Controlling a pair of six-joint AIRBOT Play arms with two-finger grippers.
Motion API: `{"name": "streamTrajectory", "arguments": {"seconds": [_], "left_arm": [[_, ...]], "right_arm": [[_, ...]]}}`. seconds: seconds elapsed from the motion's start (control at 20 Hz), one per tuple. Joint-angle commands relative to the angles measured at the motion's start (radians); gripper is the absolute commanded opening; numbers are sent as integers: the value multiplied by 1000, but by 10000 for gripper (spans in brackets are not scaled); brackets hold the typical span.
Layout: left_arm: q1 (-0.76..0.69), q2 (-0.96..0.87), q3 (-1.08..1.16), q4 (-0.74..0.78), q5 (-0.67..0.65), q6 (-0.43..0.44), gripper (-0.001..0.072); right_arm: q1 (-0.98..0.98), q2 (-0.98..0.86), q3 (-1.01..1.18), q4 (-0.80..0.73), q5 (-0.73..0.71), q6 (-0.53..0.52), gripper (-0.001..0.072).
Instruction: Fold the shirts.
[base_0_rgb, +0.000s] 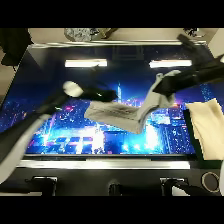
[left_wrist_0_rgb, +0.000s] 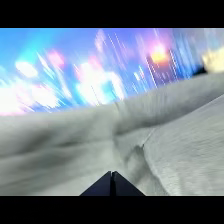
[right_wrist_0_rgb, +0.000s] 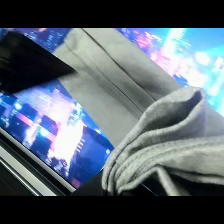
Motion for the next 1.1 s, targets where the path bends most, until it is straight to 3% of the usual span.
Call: {"name": "streamTrajectory", "arguments": {"seconds": [0.0, 0.2, 0.3, 0.35, 0.4, 0.45, 0.6, 0.9, 1.05], "left_arm": [[182, 249, 0, 188, -76, -7, 24], [292, 428, 0, 188, -123, -8, 25], [294, 482, 0, 187, -145, -8, 25], [289, 500, 0, 188, -159, -8, 25], [282, 513, 0, 188, -174, -8, 25], [273, 519, 0, 188, -185, -7, 25], [265, 516, -21, 197, -191, -7, 25], [266, 508, -103, 267, -192, -7, 26], [266, 507, -106, 301, -192, -6, 26]], "right_arm": [[129, -127, 1, 73, -140, -4, 41], [275, -302, 1, 186, -242, 2, 42], [316, -369, 1, 200, -304, 52, 46], [332, -396, 1, 217, -335, 55, 160], [343, -419, 1, 253, -366, 52, 509], [348, -431, 1, 293, -390, 14, 686], [310, -407, 1, 260, -334, -44, 701], [18, -297, 0, -231, 28, -32, 694], [-89, -268, -143, -295, 56, -27, 687]]}}
